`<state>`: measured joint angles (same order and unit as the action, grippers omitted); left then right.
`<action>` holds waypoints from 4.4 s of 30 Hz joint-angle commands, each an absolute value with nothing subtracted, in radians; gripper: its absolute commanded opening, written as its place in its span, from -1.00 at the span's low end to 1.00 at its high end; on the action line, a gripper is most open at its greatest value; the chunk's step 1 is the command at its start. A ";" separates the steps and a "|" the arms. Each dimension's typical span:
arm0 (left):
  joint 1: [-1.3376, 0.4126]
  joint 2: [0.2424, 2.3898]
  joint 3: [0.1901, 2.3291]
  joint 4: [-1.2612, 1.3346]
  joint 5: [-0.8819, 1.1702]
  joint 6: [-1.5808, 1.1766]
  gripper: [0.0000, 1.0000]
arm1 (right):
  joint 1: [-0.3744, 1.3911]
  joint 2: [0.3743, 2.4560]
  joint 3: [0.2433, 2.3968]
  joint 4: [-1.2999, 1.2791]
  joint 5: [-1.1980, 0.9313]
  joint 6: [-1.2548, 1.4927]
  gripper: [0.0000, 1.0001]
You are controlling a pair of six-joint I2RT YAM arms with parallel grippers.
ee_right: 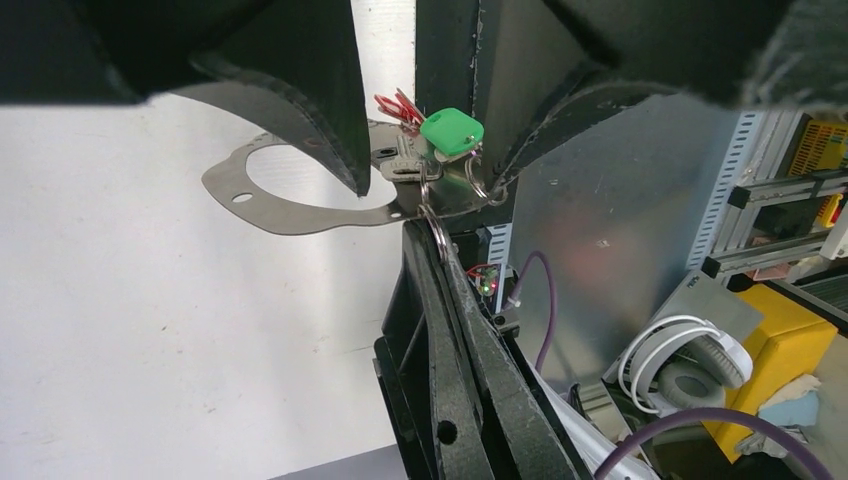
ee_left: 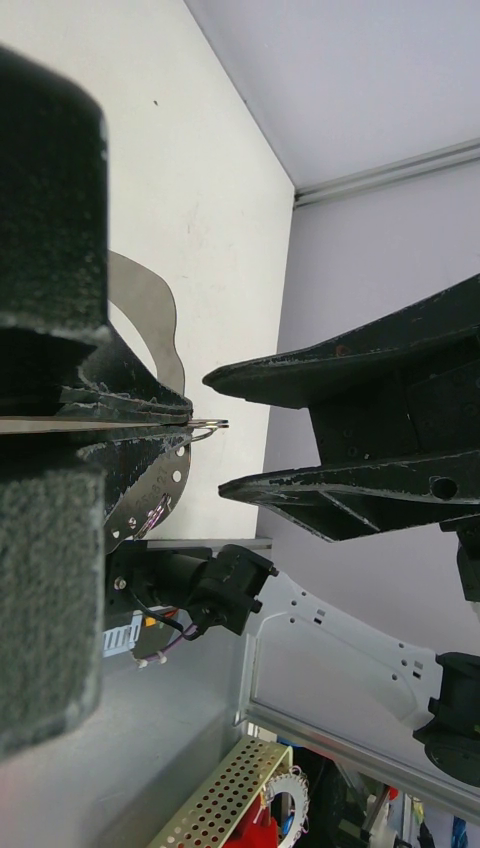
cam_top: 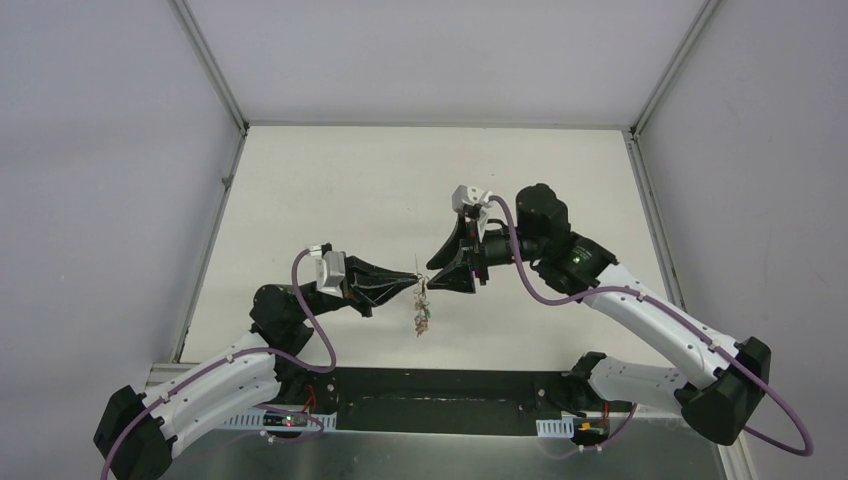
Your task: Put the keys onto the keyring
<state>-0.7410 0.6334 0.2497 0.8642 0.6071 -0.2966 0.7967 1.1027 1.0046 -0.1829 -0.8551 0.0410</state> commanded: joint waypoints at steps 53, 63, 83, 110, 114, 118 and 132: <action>-0.753 0.762 0.558 0.313 0.806 -0.135 -0.36 | 0.857 1.335 1.416 -1.001 -0.665 -0.349 -1.00; -0.777 0.809 0.543 0.320 0.802 -0.134 -0.44 | 0.871 1.355 1.419 -0.997 -0.696 -0.331 -1.00; -0.848 0.852 0.536 0.327 0.693 -0.103 -0.43 | 0.884 1.354 1.408 -0.961 -0.722 -0.314 -1.00; -0.855 0.811 0.520 0.312 0.634 -0.107 -1.00 | 0.884 1.293 1.347 -0.843 -0.649 -0.269 -0.31; -0.855 0.754 0.481 0.375 0.576 -0.140 -1.00 | 0.880 1.248 1.311 -0.778 -0.635 -0.250 0.02; -0.855 0.702 0.427 0.493 0.528 -0.169 -1.00 | 0.862 1.201 1.263 -0.701 -0.657 -0.224 0.07; -0.856 0.658 0.262 0.992 0.483 -0.243 -1.00 | 0.799 1.053 1.060 -0.248 -0.869 -0.034 -0.14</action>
